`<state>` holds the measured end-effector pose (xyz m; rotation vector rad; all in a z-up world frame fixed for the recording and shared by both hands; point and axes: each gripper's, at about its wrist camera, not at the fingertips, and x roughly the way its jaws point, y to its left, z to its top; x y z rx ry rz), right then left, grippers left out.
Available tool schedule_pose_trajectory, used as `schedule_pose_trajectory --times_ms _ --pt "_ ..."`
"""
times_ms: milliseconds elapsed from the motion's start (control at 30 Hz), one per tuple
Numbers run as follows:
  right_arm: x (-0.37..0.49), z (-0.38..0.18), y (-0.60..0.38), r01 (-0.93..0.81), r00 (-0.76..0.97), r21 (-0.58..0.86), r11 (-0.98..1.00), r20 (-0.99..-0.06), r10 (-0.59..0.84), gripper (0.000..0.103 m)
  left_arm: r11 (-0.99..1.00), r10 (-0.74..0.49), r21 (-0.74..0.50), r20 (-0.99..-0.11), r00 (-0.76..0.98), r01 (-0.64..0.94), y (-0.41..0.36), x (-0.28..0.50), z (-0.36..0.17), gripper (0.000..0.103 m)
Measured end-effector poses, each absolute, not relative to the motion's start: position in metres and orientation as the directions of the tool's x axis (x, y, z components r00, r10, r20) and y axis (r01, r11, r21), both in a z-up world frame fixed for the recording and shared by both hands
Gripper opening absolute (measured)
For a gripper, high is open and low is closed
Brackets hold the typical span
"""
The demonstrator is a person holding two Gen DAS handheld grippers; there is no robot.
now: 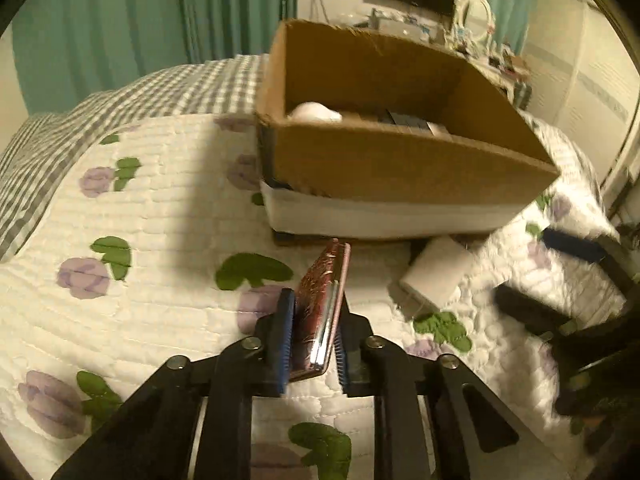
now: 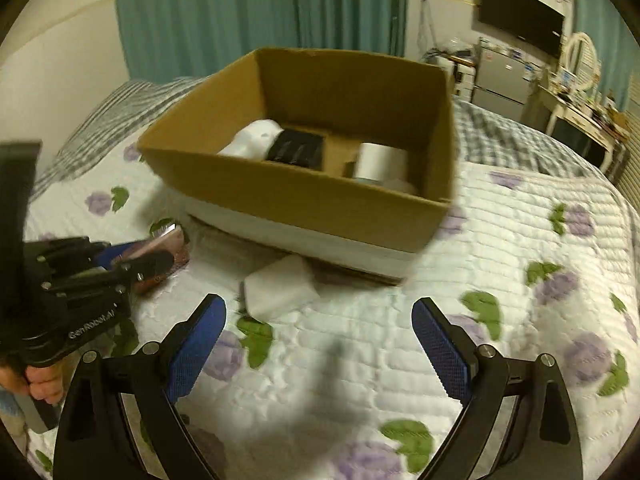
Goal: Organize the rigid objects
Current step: 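Grasp the red card edgewise with the left tool while the right tool grasps the white square block, then lower the card and white block into the box and open both tools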
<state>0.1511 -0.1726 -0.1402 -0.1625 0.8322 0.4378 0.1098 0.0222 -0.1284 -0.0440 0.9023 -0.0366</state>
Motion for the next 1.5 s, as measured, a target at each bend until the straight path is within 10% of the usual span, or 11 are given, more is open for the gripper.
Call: schedule_pose_trajectory --times_ms 200,467,1100,1500 --pt "0.169 -0.164 -0.141 -0.468 0.549 0.011 0.884 -0.78 0.3 0.095 0.994 -0.079 -0.11 -0.762 0.643 -0.008 0.034 0.119 -0.121 0.01" --pt "0.186 -0.188 -0.132 -0.468 0.506 0.018 0.884 -0.814 0.285 0.06 0.993 -0.082 -0.121 -0.753 0.653 -0.015 0.036 0.117 -0.118 0.01" --pt "0.124 -0.066 -0.177 -0.483 0.66 0.051 0.874 -0.635 0.402 0.058 0.989 -0.141 -0.119 -0.583 0.8 0.087 0.009 0.073 -0.006 0.01" --pt "0.198 0.009 -0.187 -0.441 0.759 0.028 0.897 -0.523 0.389 0.058 0.991 -0.123 -0.027 -0.558 0.821 0.13 -0.017 0.18 0.028 0.01"
